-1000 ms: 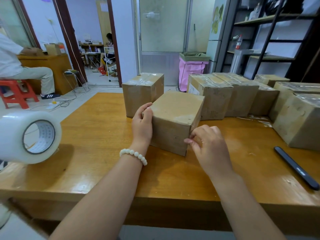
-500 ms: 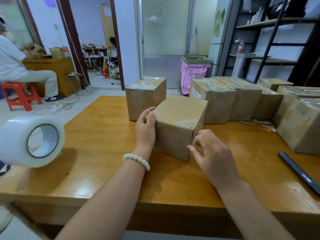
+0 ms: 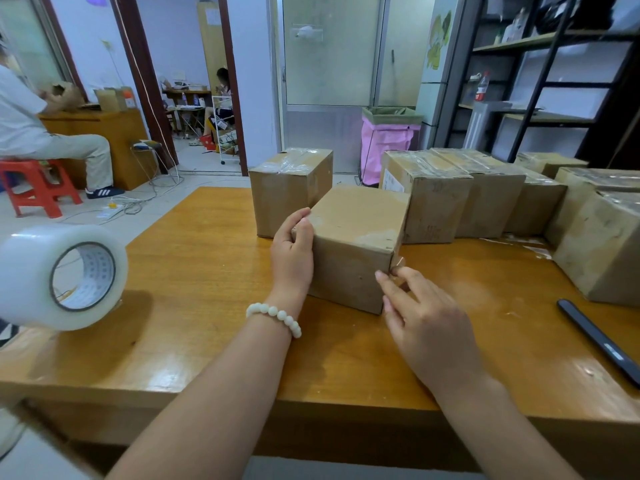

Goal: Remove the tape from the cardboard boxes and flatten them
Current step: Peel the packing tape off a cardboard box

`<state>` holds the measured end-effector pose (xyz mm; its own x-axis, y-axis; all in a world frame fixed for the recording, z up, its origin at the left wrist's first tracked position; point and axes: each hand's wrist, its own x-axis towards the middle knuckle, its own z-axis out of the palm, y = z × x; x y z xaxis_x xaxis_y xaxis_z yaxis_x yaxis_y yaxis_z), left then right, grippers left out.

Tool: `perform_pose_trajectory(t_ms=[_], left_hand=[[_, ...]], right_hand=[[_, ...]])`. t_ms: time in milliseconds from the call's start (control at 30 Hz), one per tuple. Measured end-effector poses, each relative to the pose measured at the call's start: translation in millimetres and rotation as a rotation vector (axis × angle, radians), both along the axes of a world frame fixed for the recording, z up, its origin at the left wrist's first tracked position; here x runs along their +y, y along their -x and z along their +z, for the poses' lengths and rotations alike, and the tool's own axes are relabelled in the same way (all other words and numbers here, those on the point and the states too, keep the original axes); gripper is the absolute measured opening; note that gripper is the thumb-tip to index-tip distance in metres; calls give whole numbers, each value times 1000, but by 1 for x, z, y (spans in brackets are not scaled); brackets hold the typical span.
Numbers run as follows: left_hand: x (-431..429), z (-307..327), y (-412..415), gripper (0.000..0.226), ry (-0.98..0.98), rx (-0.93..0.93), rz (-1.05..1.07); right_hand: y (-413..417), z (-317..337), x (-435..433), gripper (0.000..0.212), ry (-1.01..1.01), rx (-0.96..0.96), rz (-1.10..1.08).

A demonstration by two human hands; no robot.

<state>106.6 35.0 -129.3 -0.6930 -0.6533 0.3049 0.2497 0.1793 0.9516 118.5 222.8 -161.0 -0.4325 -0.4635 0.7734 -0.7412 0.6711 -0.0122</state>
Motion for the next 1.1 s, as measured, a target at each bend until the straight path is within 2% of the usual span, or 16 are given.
perform_pose_trajectory(t_ms=[267, 400, 567, 667, 767, 867, 1100], left_hand=[[1, 0, 1, 34, 0, 9, 5], [1, -1, 1, 33, 1, 17, 9], [0, -2, 3, 33, 11, 18, 7], [1, -3, 3, 31, 8, 38, 10], [1, -3, 3, 30, 13, 40, 3], [-1, -5, 4, 32, 28, 31, -4], [-2, -4, 3, 24, 82, 57, -24]], right_hand=[[6, 2, -8, 22, 133, -99, 30], [10, 9, -15, 10, 153, -64, -15], [8, 7, -20, 11, 75, -2, -24], [8, 6, -13, 10, 124, 25, 19], [10, 7, -9, 20, 129, 52, 13], [11, 5, -11, 8, 96, 36, 8], [16, 14, -15, 10, 96, 53, 18]])
